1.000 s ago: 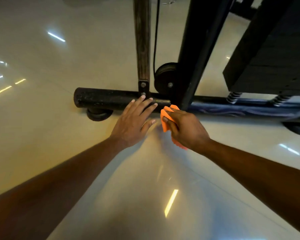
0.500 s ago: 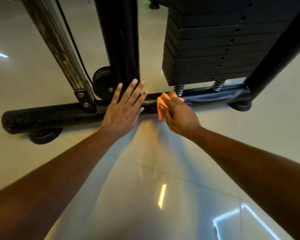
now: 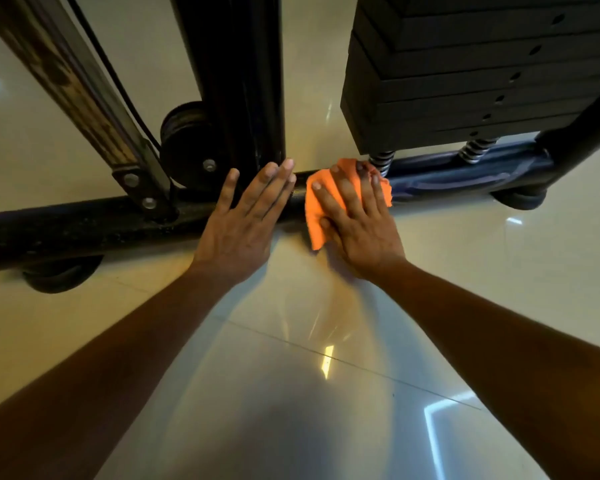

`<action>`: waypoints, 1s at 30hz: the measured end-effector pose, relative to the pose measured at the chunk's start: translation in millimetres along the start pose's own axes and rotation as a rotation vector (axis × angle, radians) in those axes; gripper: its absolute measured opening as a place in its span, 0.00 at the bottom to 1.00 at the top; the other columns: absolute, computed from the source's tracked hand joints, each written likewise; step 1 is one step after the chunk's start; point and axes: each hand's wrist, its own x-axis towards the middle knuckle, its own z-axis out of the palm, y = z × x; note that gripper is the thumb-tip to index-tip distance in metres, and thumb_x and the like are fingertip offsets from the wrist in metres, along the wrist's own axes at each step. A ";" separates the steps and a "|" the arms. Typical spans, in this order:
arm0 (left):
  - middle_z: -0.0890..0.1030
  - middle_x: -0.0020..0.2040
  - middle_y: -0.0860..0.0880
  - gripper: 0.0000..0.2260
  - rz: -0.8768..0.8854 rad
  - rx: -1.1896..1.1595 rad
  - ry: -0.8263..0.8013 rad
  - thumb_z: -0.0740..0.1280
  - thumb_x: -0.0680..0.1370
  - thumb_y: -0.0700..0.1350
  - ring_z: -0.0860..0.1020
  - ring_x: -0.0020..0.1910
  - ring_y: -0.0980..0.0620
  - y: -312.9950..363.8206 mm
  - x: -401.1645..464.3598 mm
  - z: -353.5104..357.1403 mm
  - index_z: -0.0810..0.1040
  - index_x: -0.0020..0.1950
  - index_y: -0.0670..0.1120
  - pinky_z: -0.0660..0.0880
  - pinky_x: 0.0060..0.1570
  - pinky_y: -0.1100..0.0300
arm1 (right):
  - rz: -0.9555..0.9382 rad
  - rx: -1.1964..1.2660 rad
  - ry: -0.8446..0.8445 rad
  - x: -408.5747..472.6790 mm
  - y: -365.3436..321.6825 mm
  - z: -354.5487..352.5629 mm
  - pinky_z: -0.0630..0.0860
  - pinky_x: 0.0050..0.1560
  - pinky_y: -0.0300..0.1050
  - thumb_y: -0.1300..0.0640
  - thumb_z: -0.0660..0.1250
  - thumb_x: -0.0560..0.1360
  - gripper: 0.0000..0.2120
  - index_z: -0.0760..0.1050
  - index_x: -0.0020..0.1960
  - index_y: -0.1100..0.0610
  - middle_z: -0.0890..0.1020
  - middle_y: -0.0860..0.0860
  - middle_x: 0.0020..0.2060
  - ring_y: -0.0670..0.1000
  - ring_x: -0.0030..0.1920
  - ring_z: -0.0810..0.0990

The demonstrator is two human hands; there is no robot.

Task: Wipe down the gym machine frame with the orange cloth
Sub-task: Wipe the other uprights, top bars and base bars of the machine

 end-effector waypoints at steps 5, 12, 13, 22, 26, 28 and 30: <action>0.45 0.88 0.47 0.34 -0.007 -0.011 0.050 0.60 0.88 0.51 0.35 0.86 0.49 1.0 3.6 13.1 0.47 0.89 0.44 0.34 0.82 0.39 | 0.358 0.151 0.094 28.5 -65.3 13.4 0.39 0.84 0.72 0.40 0.50 0.90 0.29 0.59 0.88 0.49 0.57 0.59 0.87 0.70 0.86 0.47; 0.45 0.88 0.48 0.30 0.007 0.028 0.085 0.55 0.90 0.48 0.31 0.85 0.49 -0.7 3.5 16.0 0.47 0.89 0.44 0.34 0.82 0.39 | -0.085 -0.005 0.016 2.5 16.1 15.4 0.45 0.85 0.70 0.41 0.59 0.88 0.32 0.55 0.89 0.47 0.55 0.58 0.87 0.69 0.86 0.49; 0.44 0.88 0.48 0.30 0.008 0.027 0.079 0.55 0.90 0.48 0.30 0.84 0.49 -0.4 3.5 15.9 0.47 0.89 0.44 0.33 0.82 0.40 | -0.017 0.031 0.045 4.8 8.9 15.0 0.47 0.85 0.70 0.42 0.58 0.89 0.30 0.56 0.88 0.47 0.57 0.58 0.87 0.69 0.86 0.51; 0.44 0.88 0.48 0.31 -0.027 -0.018 0.018 0.54 0.90 0.51 0.34 0.85 0.48 5.4 6.3 8.7 0.45 0.89 0.46 0.30 0.81 0.39 | -0.122 -0.023 -0.053 12.9 12.7 -4.1 0.47 0.83 0.69 0.39 0.59 0.88 0.32 0.54 0.88 0.42 0.55 0.56 0.88 0.70 0.85 0.51; 0.41 0.89 0.48 0.31 -0.018 0.001 -0.001 0.55 0.90 0.51 0.35 0.85 0.48 5.1 5.2 2.3 0.44 0.89 0.46 0.30 0.81 0.38 | -0.048 0.027 -0.091 13.3 9.6 -16.9 0.50 0.85 0.66 0.38 0.57 0.88 0.32 0.52 0.89 0.43 0.53 0.55 0.88 0.67 0.86 0.52; 0.40 0.89 0.48 0.32 -0.032 -0.007 -0.025 0.55 0.90 0.51 0.33 0.85 0.47 7.6 5.4 -1.2 0.43 0.89 0.46 0.30 0.81 0.38 | 0.094 0.093 -0.100 23.0 -12.3 -21.2 0.48 0.86 0.66 0.36 0.51 0.89 0.32 0.51 0.89 0.45 0.52 0.54 0.88 0.66 0.87 0.50; 0.38 0.88 0.48 0.32 -0.044 -0.008 -0.063 0.54 0.89 0.52 0.30 0.85 0.47 10.4 5.9 -5.4 0.41 0.89 0.46 0.30 0.80 0.38 | 0.146 0.135 -0.142 26.2 -22.1 -27.5 0.49 0.86 0.66 0.36 0.51 0.89 0.32 0.51 0.89 0.45 0.53 0.54 0.88 0.67 0.87 0.50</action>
